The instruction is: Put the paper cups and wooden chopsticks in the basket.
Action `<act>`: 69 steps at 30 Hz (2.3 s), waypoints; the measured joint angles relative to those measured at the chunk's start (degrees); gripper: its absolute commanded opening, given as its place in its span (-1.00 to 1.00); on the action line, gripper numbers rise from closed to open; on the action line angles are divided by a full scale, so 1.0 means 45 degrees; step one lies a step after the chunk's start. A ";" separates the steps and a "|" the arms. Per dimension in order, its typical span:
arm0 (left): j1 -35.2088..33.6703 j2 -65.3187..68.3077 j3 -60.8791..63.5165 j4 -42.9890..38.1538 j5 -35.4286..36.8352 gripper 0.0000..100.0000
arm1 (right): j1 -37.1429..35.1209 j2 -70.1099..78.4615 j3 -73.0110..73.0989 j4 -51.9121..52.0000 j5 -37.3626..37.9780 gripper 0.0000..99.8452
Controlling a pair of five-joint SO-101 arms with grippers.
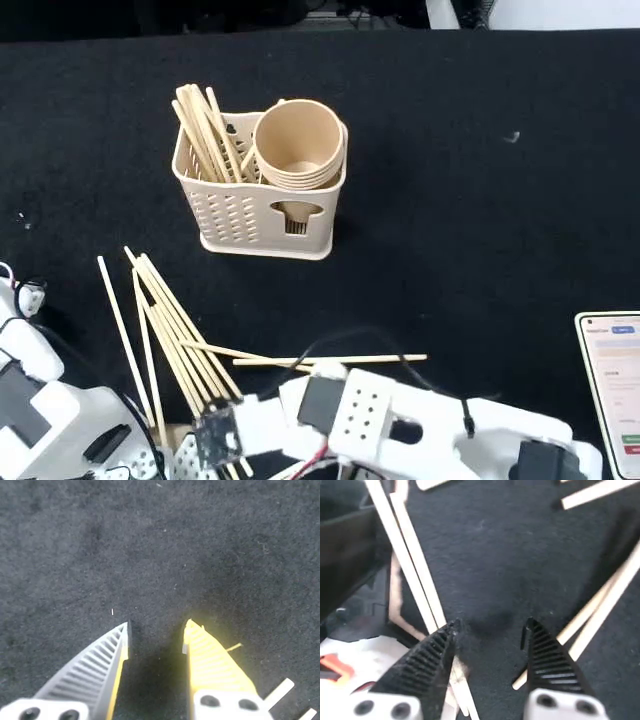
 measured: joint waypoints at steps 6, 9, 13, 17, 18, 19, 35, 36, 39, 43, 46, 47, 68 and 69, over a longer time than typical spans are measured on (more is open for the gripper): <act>0.0000 0.0000 0.0000 0.0000 0.0000 -0.64 | -0.0781 0.0703 -0.0020 -0.0195 0.0000 -0.61; 0.0000 0.0000 0.0000 0.0000 0.0000 -0.64 | -0.0762 0.1504 -0.0020 -0.0664 -0.0020 -0.61; 0.0000 0.0000 0.0000 0.0000 0.0000 -0.64 | -0.0684 0.2520 -0.0039 -0.1231 -0.0039 -0.61; 0.0000 0.0000 0.0000 0.0000 0.0000 -0.64 | -0.0527 0.2950 -0.0430 -0.1172 -0.0117 -0.71; 0.0000 0.0000 0.0000 0.0000 0.0000 -0.64 | -0.0274 0.3009 -0.0586 -0.1094 -0.0117 -0.71; 0.0000 0.0000 0.0000 0.0000 0.0000 -0.64 | 0.0020 0.3009 -0.0840 -0.0860 -0.0137 -0.69; 0.0000 0.0000 0.0000 0.0000 0.0000 -0.64 | -0.2716 0.3985 -0.1270 0.0371 0.1211 -0.63; 0.0000 0.0000 0.0000 0.0000 0.0000 -0.64 | -0.2969 0.4259 -0.1289 0.0313 0.1211 -0.63; 0.0000 0.0000 0.0000 0.0000 0.0000 -0.64 | -0.3223 0.4884 -0.1309 -0.0254 0.0860 -0.63; 0.0000 0.0000 0.0000 0.0000 0.0000 -0.64 | -0.3243 0.5587 -0.1543 -0.0567 0.0723 -0.64; 0.0000 0.0000 0.0000 0.0000 0.0000 -0.64 | -0.3243 0.5626 -0.1543 -0.0567 0.0723 -0.64; 0.0000 0.0000 0.0000 0.0000 0.0000 -0.64 | -0.3243 0.5626 -0.1543 -0.0567 0.0723 -0.65; 0.0000 0.0000 0.0000 0.0000 0.0000 -0.64 | -0.1368 0.6115 -0.2813 -0.0586 -0.0352 -0.98; 0.0000 0.0000 0.0000 0.0000 0.0000 -0.64 | -0.0977 0.6115 -0.2969 -0.0606 -0.0332 -0.98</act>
